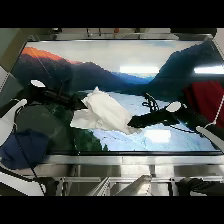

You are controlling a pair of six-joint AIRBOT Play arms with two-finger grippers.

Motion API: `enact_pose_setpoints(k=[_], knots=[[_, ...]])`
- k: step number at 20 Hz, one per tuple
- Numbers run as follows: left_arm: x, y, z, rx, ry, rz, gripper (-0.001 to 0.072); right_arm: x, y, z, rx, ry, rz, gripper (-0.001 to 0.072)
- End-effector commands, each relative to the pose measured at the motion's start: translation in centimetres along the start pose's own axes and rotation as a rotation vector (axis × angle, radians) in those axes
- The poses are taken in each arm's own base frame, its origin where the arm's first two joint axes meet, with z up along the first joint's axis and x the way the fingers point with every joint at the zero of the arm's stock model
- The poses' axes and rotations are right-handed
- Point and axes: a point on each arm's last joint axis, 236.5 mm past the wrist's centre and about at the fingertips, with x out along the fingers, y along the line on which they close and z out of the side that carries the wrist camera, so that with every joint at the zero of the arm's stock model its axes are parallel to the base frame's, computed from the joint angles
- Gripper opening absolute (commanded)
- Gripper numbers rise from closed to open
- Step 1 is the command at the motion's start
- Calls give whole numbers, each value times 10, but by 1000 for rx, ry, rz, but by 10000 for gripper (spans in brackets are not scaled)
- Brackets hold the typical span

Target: Fold the shirts.

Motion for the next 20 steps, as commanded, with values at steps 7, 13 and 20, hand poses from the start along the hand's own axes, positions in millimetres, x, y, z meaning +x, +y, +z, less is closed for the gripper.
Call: enact_pose_setpoints(k=[7, 13, 20], knots=[[-12, -41, 9, 108, 50, -39, 7, -20, 29, 23, -79, -49, 73, 137], [-21, -26, 3, 66, 32, -41, 7, -87, -43, 33, 55, -90, -89, 676], [-26, -23, 5, 75, 18, -44, 8, -13, -43, 0, 85, 87, 10, 677]])
